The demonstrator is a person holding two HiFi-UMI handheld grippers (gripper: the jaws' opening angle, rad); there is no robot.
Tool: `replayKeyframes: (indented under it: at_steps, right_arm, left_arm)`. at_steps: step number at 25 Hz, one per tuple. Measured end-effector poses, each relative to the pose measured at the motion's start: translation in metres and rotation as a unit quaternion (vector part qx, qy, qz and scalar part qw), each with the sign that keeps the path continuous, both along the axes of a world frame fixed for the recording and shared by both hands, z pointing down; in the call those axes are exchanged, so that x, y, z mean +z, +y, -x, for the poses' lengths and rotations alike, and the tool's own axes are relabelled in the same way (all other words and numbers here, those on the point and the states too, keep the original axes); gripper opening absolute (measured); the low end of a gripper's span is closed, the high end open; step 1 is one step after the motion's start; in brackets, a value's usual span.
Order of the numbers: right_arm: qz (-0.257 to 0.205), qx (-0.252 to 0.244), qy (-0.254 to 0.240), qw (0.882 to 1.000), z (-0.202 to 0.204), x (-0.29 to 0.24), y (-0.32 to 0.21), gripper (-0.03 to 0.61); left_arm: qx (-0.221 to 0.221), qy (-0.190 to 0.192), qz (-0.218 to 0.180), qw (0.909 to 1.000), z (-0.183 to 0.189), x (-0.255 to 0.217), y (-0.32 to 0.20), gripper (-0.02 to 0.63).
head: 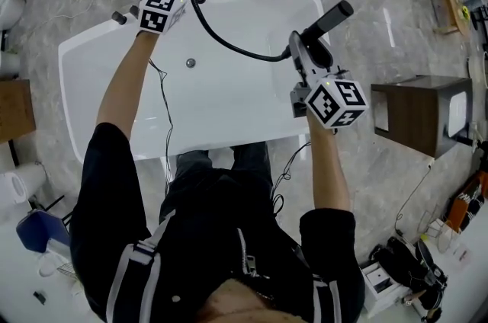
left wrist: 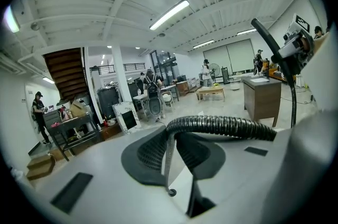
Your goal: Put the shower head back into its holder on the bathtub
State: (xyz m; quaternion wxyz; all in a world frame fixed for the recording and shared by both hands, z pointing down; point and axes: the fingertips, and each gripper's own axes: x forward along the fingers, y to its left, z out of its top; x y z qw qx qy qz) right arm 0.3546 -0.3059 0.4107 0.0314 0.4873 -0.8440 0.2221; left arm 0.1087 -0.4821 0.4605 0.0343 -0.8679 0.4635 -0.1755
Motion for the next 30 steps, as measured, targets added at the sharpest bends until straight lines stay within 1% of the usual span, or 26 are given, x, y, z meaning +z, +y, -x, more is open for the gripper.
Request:
replayKeyframes:
  at_steps: [12, 16, 21, 30]
  right_arm:
    - [0.015, 0.007, -0.002, 1.000, -0.010, 0.019, -0.005, 0.144]
    - [0.020, 0.006, 0.001, 1.000, -0.010, 0.026, -0.002, 0.144]
    - [0.020, 0.009, 0.008, 1.000, -0.014, 0.027, 0.001, 0.144]
    - [0.024, 0.011, 0.018, 0.999, -0.018, 0.033, -0.001, 0.144]
  left_arm:
    - [-0.017, -0.003, 0.033, 0.9993, -0.003, 0.049, -0.012, 0.074]
    - [-0.030, 0.002, 0.052, 0.9982, 0.000, 0.072, -0.014, 0.074]
    - [-0.045, 0.004, 0.065, 0.9969, 0.001, 0.096, -0.014, 0.074]
    - [-0.096, 0.035, 0.089, 0.9908, 0.006, 0.134, -0.020, 0.074]
